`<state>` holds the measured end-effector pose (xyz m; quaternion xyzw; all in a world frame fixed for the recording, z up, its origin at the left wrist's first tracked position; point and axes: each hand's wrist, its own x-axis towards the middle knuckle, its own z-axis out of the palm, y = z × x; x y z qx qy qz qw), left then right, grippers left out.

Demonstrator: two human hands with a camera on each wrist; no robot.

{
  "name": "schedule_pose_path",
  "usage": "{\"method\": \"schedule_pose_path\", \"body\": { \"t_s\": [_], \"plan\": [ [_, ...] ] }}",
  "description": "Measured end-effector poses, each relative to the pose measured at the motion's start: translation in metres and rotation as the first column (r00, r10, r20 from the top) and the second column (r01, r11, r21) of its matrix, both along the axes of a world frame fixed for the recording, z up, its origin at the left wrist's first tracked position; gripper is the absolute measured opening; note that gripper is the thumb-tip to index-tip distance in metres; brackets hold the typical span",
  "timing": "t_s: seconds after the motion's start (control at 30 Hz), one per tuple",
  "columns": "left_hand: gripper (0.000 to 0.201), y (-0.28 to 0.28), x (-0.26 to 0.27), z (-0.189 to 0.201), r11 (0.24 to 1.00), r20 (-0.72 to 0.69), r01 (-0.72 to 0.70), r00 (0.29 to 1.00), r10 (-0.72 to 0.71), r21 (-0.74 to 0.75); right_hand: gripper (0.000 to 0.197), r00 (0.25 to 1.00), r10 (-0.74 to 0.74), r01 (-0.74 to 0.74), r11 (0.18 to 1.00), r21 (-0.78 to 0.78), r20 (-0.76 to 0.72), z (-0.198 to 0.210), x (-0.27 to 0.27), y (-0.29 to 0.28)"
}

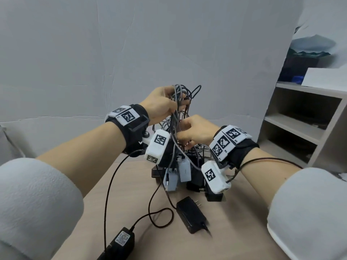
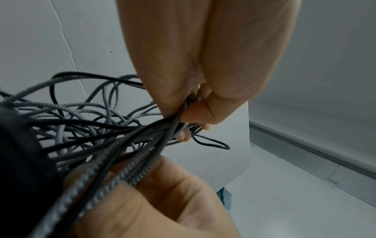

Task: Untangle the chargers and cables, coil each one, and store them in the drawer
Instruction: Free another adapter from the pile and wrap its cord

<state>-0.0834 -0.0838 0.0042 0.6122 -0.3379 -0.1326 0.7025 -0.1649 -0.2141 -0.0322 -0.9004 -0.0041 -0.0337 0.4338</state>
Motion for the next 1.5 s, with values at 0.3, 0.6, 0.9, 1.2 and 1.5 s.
{"method": "schedule_pose_path", "body": {
  "t_s": [0.3, 0.6, 0.9, 1.2, 1.5],
  "plan": [
    [0.057, 0.010, -0.003, 0.006, 0.984, 0.109, -0.010, 0.994, -0.010, 0.177, 0.020, 0.958, -0.223, 0.259, 0.943, -0.208, 0.183, -0.004, 0.006, -0.014],
    [0.054, 0.005, -0.006, 0.007, 0.984, 0.056, -0.044, 0.998, 0.034, 0.175, 0.014, 0.992, -0.079, 0.063, 0.986, 0.154, 0.101, -0.009, -0.002, -0.017],
    [0.045, 0.009, -0.006, 0.010, 0.976, 0.003, 0.051, 0.999, -0.053, 0.211, 0.025, 0.989, 0.131, -0.081, 0.860, 0.504, -0.063, -0.007, -0.008, -0.035],
    [0.031, 0.006, -0.007, 0.011, 0.970, -0.005, -0.010, 1.000, 0.012, 0.244, 0.008, 1.000, -0.005, -0.002, 0.971, 0.241, 0.031, -0.006, -0.003, -0.031],
    [0.031, 0.005, -0.002, 0.006, 0.971, 0.071, -0.025, 0.997, 0.009, 0.238, 0.023, 0.998, -0.037, 0.027, 0.984, 0.176, 0.052, -0.006, -0.004, -0.028]
  ]
}}
